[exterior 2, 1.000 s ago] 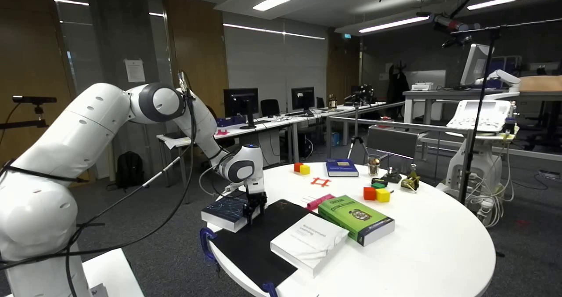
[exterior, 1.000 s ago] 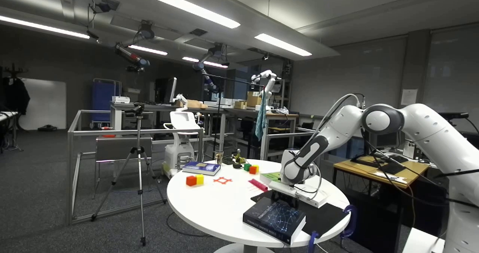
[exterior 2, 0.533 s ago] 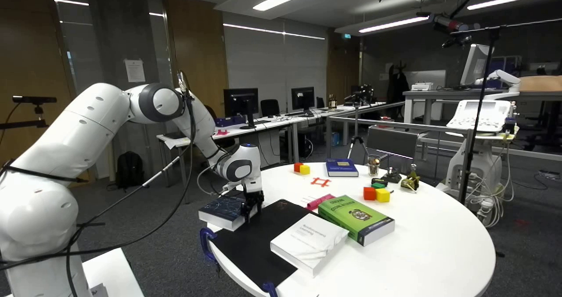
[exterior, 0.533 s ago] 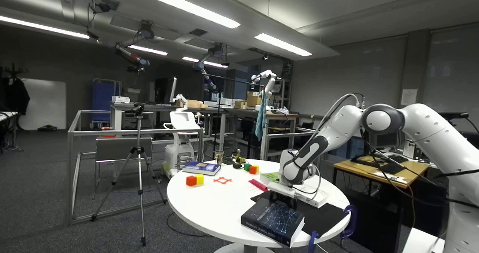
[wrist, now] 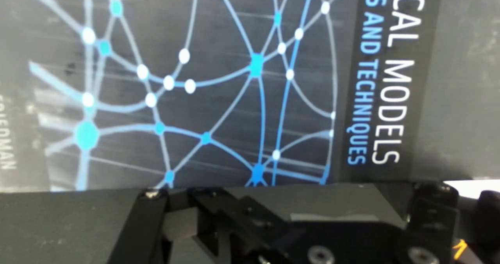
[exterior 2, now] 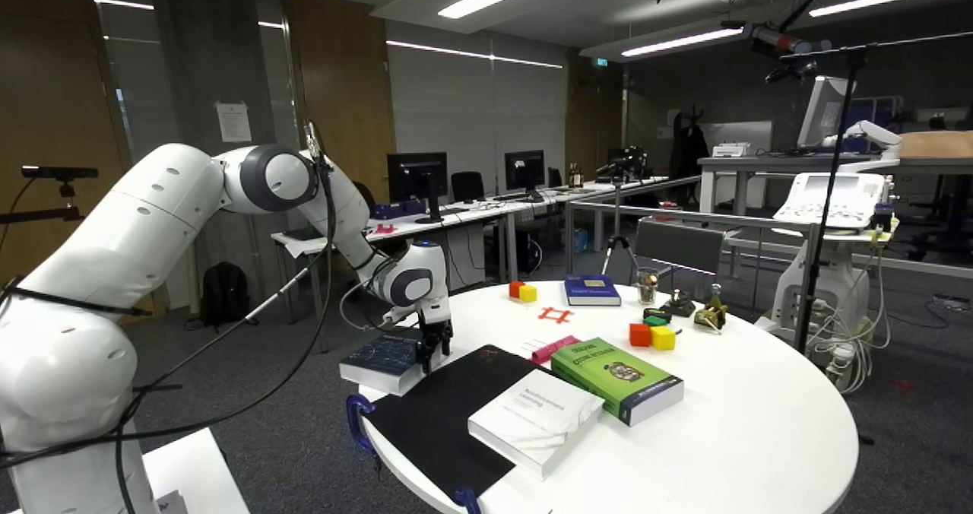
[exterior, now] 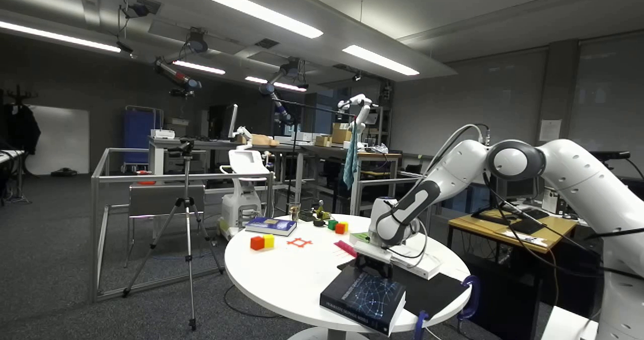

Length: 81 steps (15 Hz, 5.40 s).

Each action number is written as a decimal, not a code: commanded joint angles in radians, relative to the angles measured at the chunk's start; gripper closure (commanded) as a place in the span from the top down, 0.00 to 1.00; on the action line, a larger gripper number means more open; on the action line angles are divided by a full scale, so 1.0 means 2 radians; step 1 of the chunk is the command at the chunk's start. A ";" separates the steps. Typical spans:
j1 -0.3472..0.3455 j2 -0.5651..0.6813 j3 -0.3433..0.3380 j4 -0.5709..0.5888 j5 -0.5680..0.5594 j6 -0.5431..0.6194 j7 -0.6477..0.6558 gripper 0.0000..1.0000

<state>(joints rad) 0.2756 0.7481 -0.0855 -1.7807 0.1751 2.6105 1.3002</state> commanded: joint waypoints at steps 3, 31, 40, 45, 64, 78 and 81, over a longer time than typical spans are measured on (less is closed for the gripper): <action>-0.003 -0.003 0.015 0.019 -0.008 -0.008 -0.006 1.00; -0.007 0.043 0.034 0.084 -0.008 -0.052 -0.074 1.00; 0.000 0.056 0.037 0.109 -0.013 -0.055 -0.082 1.00; 0.002 0.056 0.039 0.114 -0.013 -0.056 -0.089 1.00; 0.016 0.065 0.033 0.127 -0.026 -0.061 -0.090 1.00; 0.039 -0.016 0.019 0.107 -0.088 -0.132 -0.084 1.00; 0.048 -0.062 0.023 0.075 -0.106 -0.148 -0.092 1.00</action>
<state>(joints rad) 0.3539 0.7585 -0.0414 -1.5145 0.0034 2.3559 1.1289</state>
